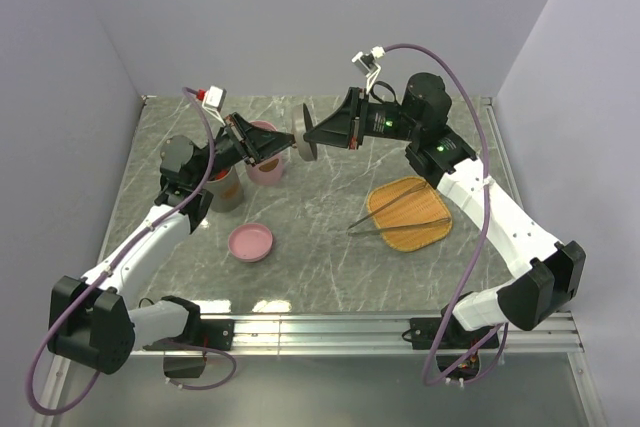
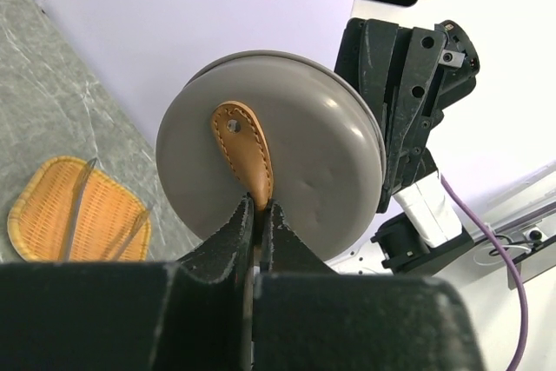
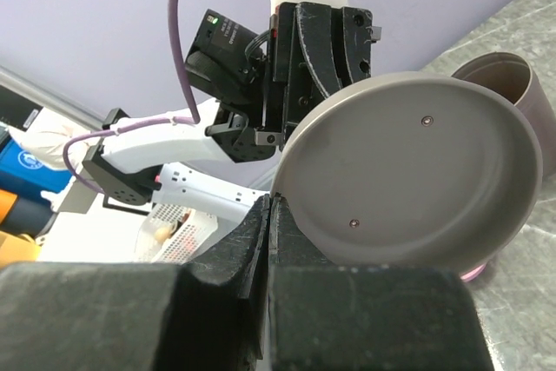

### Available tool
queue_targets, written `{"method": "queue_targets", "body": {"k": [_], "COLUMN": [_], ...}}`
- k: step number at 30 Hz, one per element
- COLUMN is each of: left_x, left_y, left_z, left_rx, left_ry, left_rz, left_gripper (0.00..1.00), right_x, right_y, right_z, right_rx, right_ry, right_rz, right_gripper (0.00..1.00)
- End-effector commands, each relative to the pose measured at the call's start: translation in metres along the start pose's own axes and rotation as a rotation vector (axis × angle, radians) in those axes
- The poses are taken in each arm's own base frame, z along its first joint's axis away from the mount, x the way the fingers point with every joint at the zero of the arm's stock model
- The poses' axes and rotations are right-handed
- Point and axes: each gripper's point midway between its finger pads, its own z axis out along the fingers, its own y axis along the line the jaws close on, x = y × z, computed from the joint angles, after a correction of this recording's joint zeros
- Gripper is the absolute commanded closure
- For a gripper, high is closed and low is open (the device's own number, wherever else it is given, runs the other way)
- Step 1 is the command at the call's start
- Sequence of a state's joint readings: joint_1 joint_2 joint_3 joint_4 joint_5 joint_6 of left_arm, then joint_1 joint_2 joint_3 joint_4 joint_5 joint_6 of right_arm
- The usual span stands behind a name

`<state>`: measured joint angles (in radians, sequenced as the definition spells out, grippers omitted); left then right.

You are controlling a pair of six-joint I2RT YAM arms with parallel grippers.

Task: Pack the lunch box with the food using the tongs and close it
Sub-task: Pass the lid of the lunch box from the right arm to the left

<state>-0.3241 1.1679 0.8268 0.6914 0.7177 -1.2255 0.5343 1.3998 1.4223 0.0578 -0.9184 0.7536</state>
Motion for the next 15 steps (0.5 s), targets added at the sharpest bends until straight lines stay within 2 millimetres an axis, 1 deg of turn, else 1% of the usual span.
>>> {"method": "queue_targets", "body": {"k": [1,2,3,4,5,8,9,10,11,12,13,14,15], "left_x": [-0.01,-0.01,-0.011,-0.013,-0.015,-0.025,-0.026,-0.034,-0.039,-0.04,-0.047,-0.052,-0.053], "left_y": [-0.026,-0.026,-0.026,-0.024,-0.026,-0.024,-0.019,-0.016,-0.014,-0.001,-0.006,-0.001,0.005], "left_z": [-0.001,-0.002,-0.003,-0.004,-0.005,-0.008,-0.009,-0.011,-0.014,-0.019,-0.02,-0.023,-0.026], "left_rx": [0.07,0.066,0.063,0.057,0.056,0.035,0.007,-0.019,-0.041,-0.106,-0.125,-0.163,-0.208], "left_ry": [-0.019,-0.02,-0.024,-0.029,-0.032,-0.048,-0.043,-0.052,-0.05,-0.036,-0.033,-0.018,-0.001], "left_rz": [0.069,0.066,0.068,0.071,0.076,0.107,0.101,0.111,0.161,0.144,0.178,0.264,0.29], "left_gripper": [0.99,0.99,0.99,0.99,0.99,0.99,0.99,0.99,0.99,0.99,0.99,0.99,1.0], "right_x": [-0.007,-0.008,-0.009,-0.009,-0.01,-0.011,-0.011,-0.012,-0.013,-0.012,-0.013,-0.014,-0.01], "right_y": [0.017,0.016,0.013,0.012,0.011,0.007,0.004,0.001,-0.002,-0.007,-0.011,-0.014,-0.02], "right_z": [-0.003,-0.003,-0.003,-0.003,-0.003,-0.004,-0.005,-0.006,-0.007,-0.01,-0.011,-0.013,-0.016], "right_rx": [-0.033,-0.028,-0.017,-0.012,-0.008,0.006,0.016,0.03,0.042,0.062,0.081,0.098,0.123], "right_ry": [-0.018,-0.02,-0.021,-0.023,-0.026,-0.028,-0.027,-0.033,-0.036,-0.032,-0.036,-0.04,-0.026], "right_rz": [-0.065,-0.066,-0.061,-0.06,-0.057,-0.05,-0.048,-0.048,-0.052,-0.056,-0.058,-0.066,-0.082], "right_gripper": [1.0,1.0,0.97,0.91,0.79,0.58,0.55,0.51,0.47,0.46,0.44,0.36,0.33]}}
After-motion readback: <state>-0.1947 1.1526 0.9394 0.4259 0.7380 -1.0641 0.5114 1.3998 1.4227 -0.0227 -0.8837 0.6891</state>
